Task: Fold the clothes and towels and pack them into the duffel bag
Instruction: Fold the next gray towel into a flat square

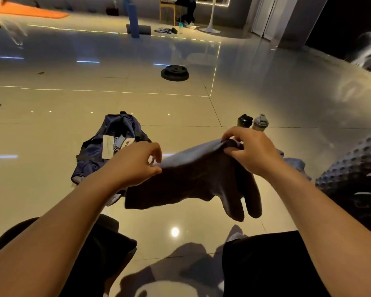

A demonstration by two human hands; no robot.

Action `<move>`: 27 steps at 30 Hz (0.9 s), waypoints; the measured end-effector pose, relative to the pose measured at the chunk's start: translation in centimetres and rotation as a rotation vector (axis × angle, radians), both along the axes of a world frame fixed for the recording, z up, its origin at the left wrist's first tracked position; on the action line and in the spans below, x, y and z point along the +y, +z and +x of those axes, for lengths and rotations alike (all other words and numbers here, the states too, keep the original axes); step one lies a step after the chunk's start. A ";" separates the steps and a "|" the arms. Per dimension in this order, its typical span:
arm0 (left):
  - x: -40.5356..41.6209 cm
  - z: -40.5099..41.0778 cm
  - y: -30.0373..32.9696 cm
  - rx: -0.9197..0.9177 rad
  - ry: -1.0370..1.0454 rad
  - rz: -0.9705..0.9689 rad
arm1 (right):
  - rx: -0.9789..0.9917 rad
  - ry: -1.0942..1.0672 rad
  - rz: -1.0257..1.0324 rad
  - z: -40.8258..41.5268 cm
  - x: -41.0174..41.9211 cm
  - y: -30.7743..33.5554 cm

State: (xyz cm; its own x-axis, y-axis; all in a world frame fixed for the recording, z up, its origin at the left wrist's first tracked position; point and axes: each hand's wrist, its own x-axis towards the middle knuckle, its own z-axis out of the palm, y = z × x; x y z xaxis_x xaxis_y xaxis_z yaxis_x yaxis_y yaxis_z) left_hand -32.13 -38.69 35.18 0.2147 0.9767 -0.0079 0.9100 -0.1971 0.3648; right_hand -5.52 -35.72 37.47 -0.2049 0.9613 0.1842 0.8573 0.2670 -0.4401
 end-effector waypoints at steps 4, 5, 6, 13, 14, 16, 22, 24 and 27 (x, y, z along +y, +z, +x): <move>-0.4 2.4 -0.5 -0.089 -0.097 0.000 | 0.064 0.068 0.040 -2.1 -1.0 0.3; -0.6 3.1 -0.5 -0.123 -0.101 0.003 | 0.107 0.074 0.060 -2.6 -1.2 0.5; -0.7 3.7 -0.7 -0.153 -0.091 0.001 | 0.168 0.069 0.076 -2.9 -1.3 0.6; -0.9 4.8 -1.7 -0.213 -0.045 -0.102 | 0.589 -0.052 0.075 -4.2 -0.7 1.3; -0.9 4.7 -1.8 -0.192 -0.033 -0.078 | 0.606 -0.054 0.073 -4.3 -0.6 1.3; -0.7 4.3 -1.8 -0.161 0.001 -0.049 | 0.624 -0.049 0.077 -4.3 -0.3 1.3; 0.0 0.9 -0.2 -0.376 0.124 0.008 | 0.339 -0.120 0.132 -2.2 0.7 0.2; -0.2 0.3 0.6 -0.456 0.131 0.048 | 0.299 -0.118 0.040 -1.5 0.8 -0.3; -0.7 0.2 0.9 -0.483 0.123 0.102 | 0.285 -0.092 -0.096 -1.2 0.7 -0.6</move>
State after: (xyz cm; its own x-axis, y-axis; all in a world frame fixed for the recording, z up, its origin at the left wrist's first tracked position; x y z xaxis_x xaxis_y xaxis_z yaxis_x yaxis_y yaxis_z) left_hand -31.95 -39.35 36.10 0.0535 0.9856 0.1605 0.6611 -0.1554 0.7340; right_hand -6.68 -35.03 36.87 -0.0696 0.9891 0.1294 0.7140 0.1400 -0.6860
